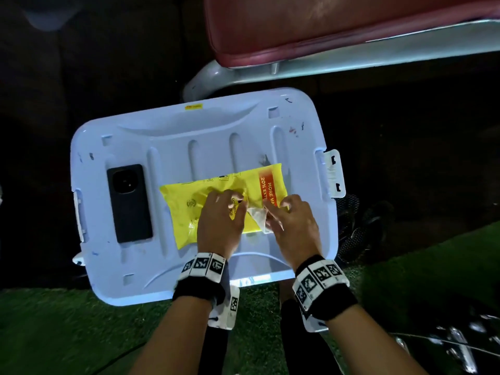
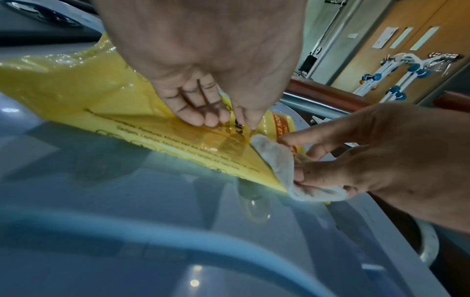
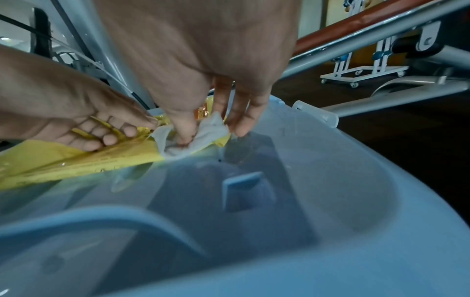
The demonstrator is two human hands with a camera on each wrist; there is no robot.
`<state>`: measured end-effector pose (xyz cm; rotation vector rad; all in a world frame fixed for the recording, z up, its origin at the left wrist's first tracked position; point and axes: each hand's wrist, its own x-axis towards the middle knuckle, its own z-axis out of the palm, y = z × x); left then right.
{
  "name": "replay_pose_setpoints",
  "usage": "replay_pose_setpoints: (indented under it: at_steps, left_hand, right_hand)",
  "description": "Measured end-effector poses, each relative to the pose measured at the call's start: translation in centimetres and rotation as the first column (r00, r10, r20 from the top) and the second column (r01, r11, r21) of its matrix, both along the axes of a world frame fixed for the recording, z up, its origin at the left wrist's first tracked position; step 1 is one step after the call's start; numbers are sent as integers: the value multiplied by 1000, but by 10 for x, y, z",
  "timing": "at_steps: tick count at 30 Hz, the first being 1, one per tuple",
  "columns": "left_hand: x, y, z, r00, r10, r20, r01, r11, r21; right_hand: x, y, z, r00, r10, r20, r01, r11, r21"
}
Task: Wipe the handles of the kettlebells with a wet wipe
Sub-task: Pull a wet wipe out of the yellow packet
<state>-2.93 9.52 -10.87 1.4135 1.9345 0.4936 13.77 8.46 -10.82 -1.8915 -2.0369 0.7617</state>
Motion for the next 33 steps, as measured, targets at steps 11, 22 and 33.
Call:
replay_pose_setpoints:
  at_steps: [11,22,33]
  left_hand:
    - [-7,6,-13,995,-102,6,102,995,4]
    - [16,-38,51,916,-400,41,375,888,268]
    - [194,-215,20,445,-879,171,834,476,277]
  right_hand:
    - [2,-26,15,814,-537,-222,528,843,-103]
    - [13,-106,77,-508,-544,-668,557,385,-736]
    - [149,-352,68,-765,-234,-601,537,283,-794]
